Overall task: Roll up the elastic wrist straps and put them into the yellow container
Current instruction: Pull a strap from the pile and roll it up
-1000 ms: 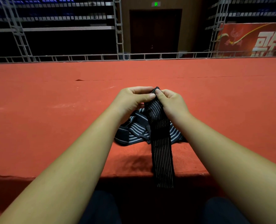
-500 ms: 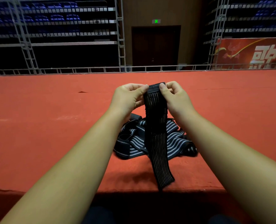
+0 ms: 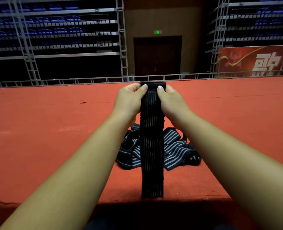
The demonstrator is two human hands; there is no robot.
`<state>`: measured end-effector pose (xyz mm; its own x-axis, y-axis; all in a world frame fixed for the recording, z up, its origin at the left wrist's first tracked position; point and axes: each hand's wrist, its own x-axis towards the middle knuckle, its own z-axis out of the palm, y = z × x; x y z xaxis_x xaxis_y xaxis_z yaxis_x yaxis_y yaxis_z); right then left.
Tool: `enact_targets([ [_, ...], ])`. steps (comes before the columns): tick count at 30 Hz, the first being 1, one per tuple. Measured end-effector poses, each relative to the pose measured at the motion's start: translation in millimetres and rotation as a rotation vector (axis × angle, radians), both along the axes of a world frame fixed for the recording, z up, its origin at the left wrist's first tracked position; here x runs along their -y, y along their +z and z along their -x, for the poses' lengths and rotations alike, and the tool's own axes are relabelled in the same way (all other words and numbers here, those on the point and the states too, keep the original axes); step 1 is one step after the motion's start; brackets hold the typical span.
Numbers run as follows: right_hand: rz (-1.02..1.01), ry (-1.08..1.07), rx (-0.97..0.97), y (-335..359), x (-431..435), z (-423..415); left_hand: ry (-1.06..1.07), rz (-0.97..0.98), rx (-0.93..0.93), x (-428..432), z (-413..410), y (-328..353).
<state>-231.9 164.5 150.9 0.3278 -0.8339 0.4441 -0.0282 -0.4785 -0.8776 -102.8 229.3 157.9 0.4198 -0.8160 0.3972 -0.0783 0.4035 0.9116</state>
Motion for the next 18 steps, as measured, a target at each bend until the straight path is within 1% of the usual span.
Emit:
enact_targets([
  [4,-0.018,0.016,0.044,5.2,-9.6,-4.7,0.021,0.002,-0.109,-0.9,9.4,3.4],
  [7,-0.006,0.010,0.025,2.7,-12.1,-2.7,0.020,-0.022,-0.124,-4.7,10.9,2.5],
  [9,0.032,-0.003,-0.006,-2.2,-14.5,1.3,0.030,-0.059,-0.111,-7.6,8.6,-0.9],
  [12,0.048,0.016,-0.033,-16.7,-18.5,4.5,0.092,-0.156,0.015,-12.6,1.2,-11.9],
  [14,-0.041,0.064,0.001,-31.3,-19.5,5.2,0.107,-0.231,0.067,-15.9,-3.5,-22.9],
  [18,-0.285,0.164,0.066,-57.9,-14.6,4.1,0.030,-0.351,-0.025,-16.9,-6.6,-50.0],
])
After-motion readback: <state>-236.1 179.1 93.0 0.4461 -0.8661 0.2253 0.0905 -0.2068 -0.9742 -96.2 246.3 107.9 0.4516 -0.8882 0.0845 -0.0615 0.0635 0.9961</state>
